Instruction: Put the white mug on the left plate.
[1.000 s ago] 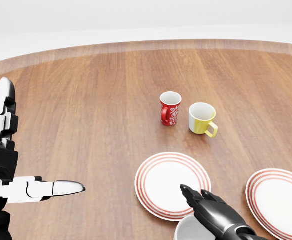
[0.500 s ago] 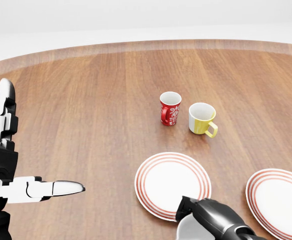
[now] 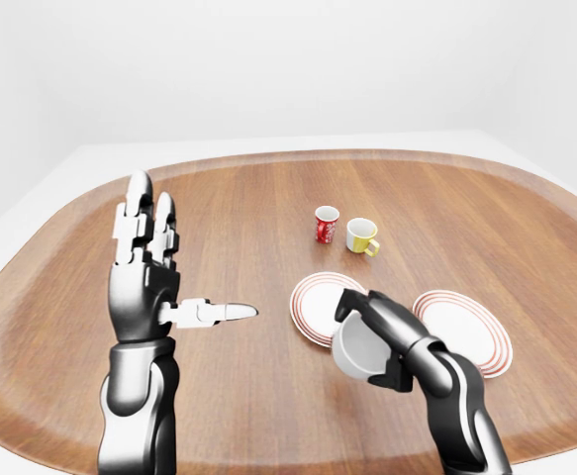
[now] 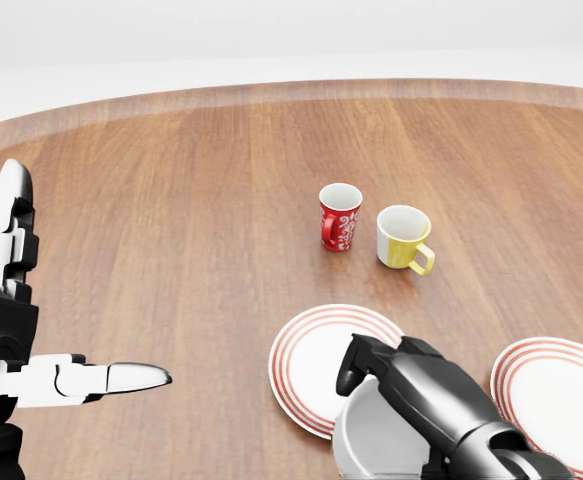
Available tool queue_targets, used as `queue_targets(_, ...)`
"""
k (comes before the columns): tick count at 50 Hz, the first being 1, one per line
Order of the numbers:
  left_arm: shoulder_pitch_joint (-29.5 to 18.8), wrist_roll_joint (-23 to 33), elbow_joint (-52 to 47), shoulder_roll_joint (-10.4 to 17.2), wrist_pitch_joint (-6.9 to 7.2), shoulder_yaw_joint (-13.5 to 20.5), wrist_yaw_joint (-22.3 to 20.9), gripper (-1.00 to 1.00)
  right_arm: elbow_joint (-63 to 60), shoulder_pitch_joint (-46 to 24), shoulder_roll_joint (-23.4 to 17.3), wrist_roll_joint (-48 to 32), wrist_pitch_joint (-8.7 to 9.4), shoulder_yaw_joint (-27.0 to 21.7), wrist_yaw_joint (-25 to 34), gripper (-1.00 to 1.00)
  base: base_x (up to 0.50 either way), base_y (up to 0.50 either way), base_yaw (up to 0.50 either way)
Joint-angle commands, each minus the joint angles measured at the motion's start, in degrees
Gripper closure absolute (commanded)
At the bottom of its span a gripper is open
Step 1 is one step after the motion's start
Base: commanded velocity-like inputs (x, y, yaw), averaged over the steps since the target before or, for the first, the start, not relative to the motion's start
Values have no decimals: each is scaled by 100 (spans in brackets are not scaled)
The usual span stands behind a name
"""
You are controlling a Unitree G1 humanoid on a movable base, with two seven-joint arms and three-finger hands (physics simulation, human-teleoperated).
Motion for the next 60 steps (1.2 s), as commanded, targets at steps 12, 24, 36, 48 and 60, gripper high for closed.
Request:
queue_targets(12, -24, -9, 16, 11, 0, 25, -2, -100, 168, -1978, -83, 28, 0, -122, 0, 100, 0, 0, 0)
queue_targets(24, -31, -15, 13, 16, 0, 39, -8, -100, 2088, -3065, 12, 111, 0, 44, 0, 100, 0, 0, 0)
queue_targets(36, -20, -15, 27, 13, 0, 42, -10, -100, 5505, -4244, 96, 168, -679, 153, -1077, 100, 0, 0, 0)
queue_targets(48, -30, -29, 13, 17, 0, 53, -13, -100, 8805, -5693, 69, -109, -1000, 281, -3151, 100, 0, 0, 0)
queue_targets(60, 1, -20, 56, 11, 0, 45, -19, -100, 9533, -5807, 8, -118, -1000, 267, -3897, 100, 0, 0, 0)
